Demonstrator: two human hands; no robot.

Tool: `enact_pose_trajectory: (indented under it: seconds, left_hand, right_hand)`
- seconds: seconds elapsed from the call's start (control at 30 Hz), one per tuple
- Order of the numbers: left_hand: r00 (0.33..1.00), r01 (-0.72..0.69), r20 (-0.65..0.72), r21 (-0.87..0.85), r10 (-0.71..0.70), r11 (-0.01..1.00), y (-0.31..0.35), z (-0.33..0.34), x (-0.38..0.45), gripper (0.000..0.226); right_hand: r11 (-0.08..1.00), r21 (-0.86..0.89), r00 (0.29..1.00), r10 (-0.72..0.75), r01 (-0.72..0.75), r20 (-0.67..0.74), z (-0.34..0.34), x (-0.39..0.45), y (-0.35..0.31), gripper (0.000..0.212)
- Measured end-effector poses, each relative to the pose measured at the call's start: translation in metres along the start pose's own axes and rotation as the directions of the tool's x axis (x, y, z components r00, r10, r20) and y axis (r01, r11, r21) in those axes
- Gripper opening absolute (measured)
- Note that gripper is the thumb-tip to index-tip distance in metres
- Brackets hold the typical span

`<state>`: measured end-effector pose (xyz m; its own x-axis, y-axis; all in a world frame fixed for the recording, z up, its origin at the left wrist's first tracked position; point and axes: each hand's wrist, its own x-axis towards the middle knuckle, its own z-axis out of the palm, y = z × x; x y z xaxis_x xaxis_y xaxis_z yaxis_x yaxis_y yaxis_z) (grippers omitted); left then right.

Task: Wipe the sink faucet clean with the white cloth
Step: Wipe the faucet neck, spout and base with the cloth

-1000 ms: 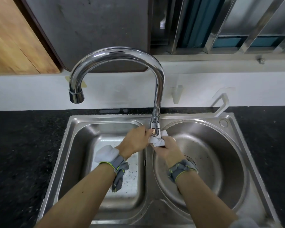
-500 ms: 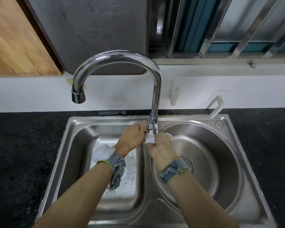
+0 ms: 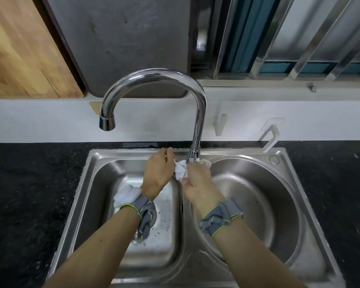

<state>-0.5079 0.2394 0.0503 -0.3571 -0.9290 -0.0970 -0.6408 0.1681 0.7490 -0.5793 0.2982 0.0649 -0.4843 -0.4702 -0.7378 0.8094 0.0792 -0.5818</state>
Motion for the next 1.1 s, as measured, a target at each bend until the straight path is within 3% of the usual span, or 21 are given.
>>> enact_pose_trajectory:
  seconds: [0.23,0.43,0.53,0.7,0.77,0.93,1.1]
  left_hand:
    - [0.999,0.024,-0.047,0.037,-0.022,0.999,-0.016,-0.015,-0.001,0.045]
    - [0.992,0.12,0.05,-0.008,-0.119,0.993,-0.024,-0.022,0.0,0.041]
    - [0.961,0.244,0.154,-0.091,-0.229,0.965,-0.023,-0.026,-0.001,0.041]
    - [0.846,0.495,0.399,-0.338,-0.355,0.8,-0.024,-0.045,-0.01,0.048]
    - [0.843,0.511,0.407,-0.396,-0.353,0.763,-0.025,-0.051,-0.012,0.043]
    - [0.877,0.471,0.367,-0.526,-0.31,0.708,-0.036,-0.063,-0.014,0.02]
    - [0.846,0.515,0.433,-0.517,-0.311,0.683,-0.04,-0.068,-0.013,0.033]
  right_hand:
    - [0.91,-0.346,0.973,-0.226,0.229,0.05,0.006,-0.014,0.027,0.025]
    - [0.86,-0.427,0.959,-0.267,0.28,0.092,0.007,-0.016,0.037,0.017]
    - [0.817,-0.484,0.949,-0.286,0.313,0.13,0.009,-0.019,0.044,0.014]
    - [0.845,-0.482,0.97,-0.163,0.231,0.179,0.017,-0.024,0.052,0.012]
    - [0.912,-0.385,0.978,-0.068,0.14,0.196,0.014,-0.021,0.05,0.01]
    - [0.928,-0.371,0.984,0.056,0.012,0.171,-0.001,-0.01,0.046,0.044]
    - [0.93,-0.366,0.984,0.084,-0.021,0.158,-0.021,-0.002,0.046,0.019]
